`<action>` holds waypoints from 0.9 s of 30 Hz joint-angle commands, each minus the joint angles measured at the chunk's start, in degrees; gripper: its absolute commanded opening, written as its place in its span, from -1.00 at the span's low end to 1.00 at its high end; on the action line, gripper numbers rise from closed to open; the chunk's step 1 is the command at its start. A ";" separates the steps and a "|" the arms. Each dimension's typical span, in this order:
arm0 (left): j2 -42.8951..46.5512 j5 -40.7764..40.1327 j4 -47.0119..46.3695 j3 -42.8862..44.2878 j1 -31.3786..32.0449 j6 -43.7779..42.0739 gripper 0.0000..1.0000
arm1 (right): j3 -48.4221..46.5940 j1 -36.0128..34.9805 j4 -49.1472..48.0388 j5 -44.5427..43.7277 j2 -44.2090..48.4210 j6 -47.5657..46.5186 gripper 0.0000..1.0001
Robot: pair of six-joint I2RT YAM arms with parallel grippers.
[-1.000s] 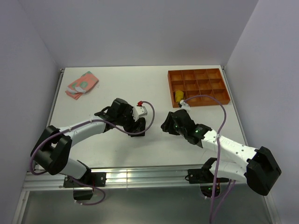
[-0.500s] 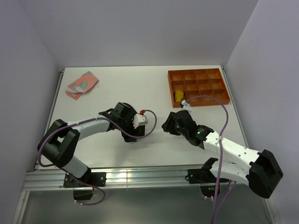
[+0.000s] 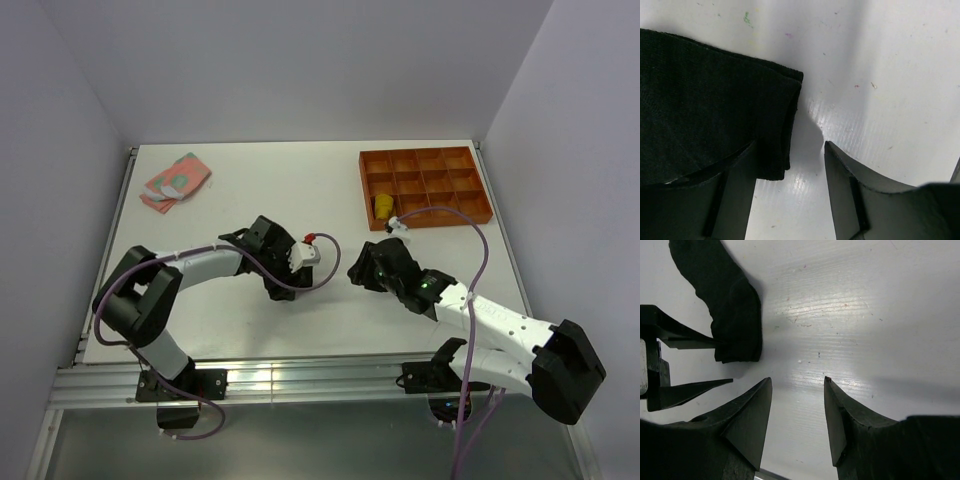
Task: Roll the socks
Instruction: Roll the sock at the center of the board.
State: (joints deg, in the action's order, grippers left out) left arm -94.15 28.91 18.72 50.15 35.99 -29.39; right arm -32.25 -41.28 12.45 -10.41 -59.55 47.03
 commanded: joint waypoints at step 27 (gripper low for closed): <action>2.75 -5.61 -3.08 1.44 0.14 1.26 0.25 | -0.09 -1.70 -0.58 -3.03 1.63 -0.71 0.05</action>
State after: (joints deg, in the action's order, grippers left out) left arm -92.82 24.14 16.95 50.61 36.07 -28.25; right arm -32.25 -42.61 12.62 -11.44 -59.31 46.59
